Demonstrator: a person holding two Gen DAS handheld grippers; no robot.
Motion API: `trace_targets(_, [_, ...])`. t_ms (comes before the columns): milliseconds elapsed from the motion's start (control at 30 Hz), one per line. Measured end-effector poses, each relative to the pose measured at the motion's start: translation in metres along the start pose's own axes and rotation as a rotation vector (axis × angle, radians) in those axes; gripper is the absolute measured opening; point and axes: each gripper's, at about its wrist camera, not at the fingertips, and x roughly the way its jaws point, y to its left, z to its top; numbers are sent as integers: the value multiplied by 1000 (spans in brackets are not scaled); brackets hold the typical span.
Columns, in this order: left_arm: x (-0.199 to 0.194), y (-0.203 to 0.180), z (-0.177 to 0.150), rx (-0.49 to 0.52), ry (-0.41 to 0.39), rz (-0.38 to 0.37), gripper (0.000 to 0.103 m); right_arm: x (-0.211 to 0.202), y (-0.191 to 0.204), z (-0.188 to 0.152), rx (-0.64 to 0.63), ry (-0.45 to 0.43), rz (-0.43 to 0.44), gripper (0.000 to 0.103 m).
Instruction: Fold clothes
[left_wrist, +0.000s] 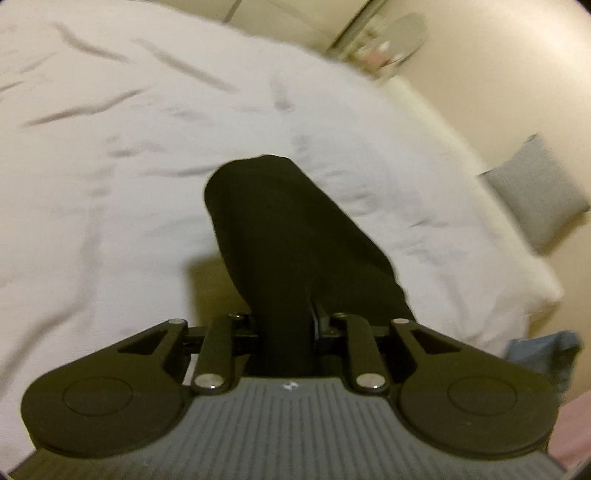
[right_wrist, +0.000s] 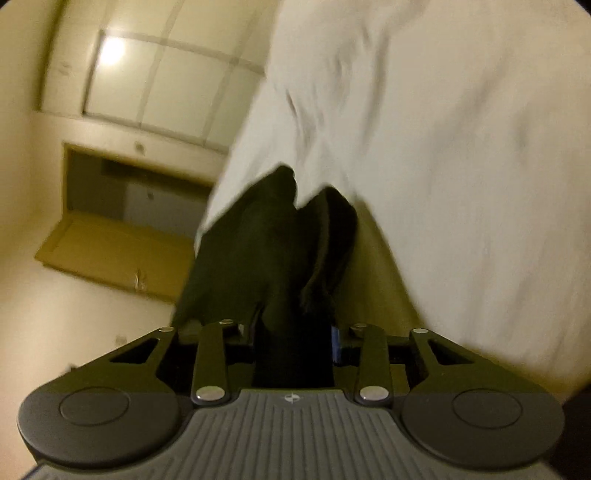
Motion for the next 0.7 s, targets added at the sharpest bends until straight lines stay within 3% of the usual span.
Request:
trace_targets(33, [9,9,-4,-24,37,34,28,10,-4,-6,10,30,-24,47])
trace_targets(67, [15,16,-10,-50,56,52,30,19,-9,-12,21,60,-49,49])
trace_targets(133, [10,13,-15,-45,34,57,31,19,-7,-12,-6,66,-58,50])
trace_targets(200, [-4,2,-17,-15,1,89,35,7,1,-7,-62,40,-84,59])
trace_targets(300, [-23,-34,-21,125,-73,279,31,-21,9,0,-156,-34,-167,70])
trace_targets(367, [-39,-58,-31,247,-133,382,31,-35,12,3,-203,-54,-195,70])
trace_targets(400, [-45,-65,-35,264,-140,381,31,-41,14,2,-226,-53,-198,70])
trace_targets(500, [-45,-77,-47,236,-83,280,31,-52,15,-2,-263,-38,-197,67])
trace_targets(567, [-34,-86,-61,243,-28,315,31,-42,16,3,-259,-17,-199,60])
trace_targets(700, [-18,-94,-79,241,55,367,31,-41,17,-4,-273,14,-216,58])
